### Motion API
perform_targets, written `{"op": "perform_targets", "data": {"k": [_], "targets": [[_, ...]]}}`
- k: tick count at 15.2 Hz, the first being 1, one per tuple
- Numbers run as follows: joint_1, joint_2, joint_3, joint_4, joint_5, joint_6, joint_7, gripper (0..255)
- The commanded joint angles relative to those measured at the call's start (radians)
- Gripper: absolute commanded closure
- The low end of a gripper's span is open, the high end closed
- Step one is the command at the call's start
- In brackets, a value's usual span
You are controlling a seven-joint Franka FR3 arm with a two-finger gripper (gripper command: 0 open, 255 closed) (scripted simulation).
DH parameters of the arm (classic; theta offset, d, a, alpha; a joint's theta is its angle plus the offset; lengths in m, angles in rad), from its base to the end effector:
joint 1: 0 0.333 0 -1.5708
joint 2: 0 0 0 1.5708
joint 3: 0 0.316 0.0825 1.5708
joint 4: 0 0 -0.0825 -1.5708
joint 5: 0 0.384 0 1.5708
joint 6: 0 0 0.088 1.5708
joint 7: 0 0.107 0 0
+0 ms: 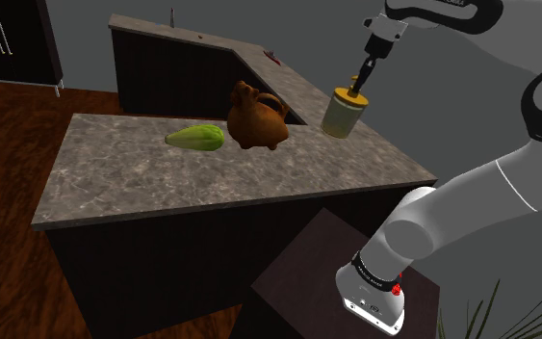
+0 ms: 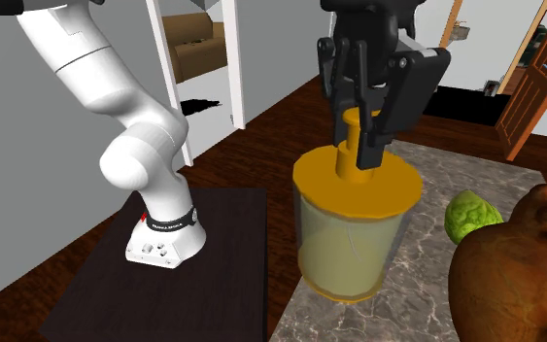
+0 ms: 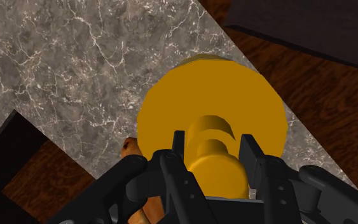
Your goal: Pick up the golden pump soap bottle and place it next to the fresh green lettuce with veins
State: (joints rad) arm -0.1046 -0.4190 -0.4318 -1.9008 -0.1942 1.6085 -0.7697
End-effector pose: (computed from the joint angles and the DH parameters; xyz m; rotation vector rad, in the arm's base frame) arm 0.3439 -0.2759 0.6554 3.0420 0.3934 0.0913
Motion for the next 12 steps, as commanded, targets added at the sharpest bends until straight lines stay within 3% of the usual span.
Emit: {"op": "perform_targets", "data": {"k": [1, 5, 12], "targets": [[0.002, 0.01, 0.0, 0.039, 0.004, -0.028, -0.005, 255], [0.006, 0.029, 0.0, 0.101, 0.011, -0.073, -0.011, 255], [0.058, 0.061, 0.116, 0.11, 0.048, -0.071, 0.152, 255]]}}
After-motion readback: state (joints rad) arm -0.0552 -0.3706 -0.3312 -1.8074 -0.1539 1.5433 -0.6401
